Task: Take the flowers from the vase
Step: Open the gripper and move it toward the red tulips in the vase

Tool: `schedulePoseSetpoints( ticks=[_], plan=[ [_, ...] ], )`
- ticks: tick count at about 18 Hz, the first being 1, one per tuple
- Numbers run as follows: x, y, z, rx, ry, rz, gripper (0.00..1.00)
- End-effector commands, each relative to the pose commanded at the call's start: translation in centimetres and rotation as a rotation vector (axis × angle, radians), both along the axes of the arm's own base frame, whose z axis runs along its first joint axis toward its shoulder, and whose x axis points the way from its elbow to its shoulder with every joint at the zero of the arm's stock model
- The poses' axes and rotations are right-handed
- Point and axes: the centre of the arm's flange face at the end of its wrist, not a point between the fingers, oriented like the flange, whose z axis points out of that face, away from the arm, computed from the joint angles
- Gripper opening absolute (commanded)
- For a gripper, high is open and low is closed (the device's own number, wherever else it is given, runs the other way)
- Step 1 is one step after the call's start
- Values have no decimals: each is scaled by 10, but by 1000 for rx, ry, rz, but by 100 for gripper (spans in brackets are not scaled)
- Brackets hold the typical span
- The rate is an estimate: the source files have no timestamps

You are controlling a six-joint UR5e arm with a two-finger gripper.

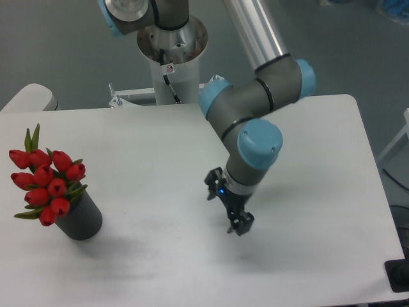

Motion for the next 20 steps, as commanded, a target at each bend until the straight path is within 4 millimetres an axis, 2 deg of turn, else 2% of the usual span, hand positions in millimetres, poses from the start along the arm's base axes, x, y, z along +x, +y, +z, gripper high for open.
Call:
schedulePoseSetpoints(
  ticks=[2,6,10,12,15,19,20],
  plan=[
    [18,1,5,71,-68,-5,100],
    [56,2,-3,181,-267,41,100],
    [77,9,0,311,-477,99,100],
    [93,19,4,341,-551,106,100],
    [118,33,9,345,-620,101,100],
    [132,40,11,347,-643,84,100],
    [142,45,12,354,-661,68,100]
  ],
)
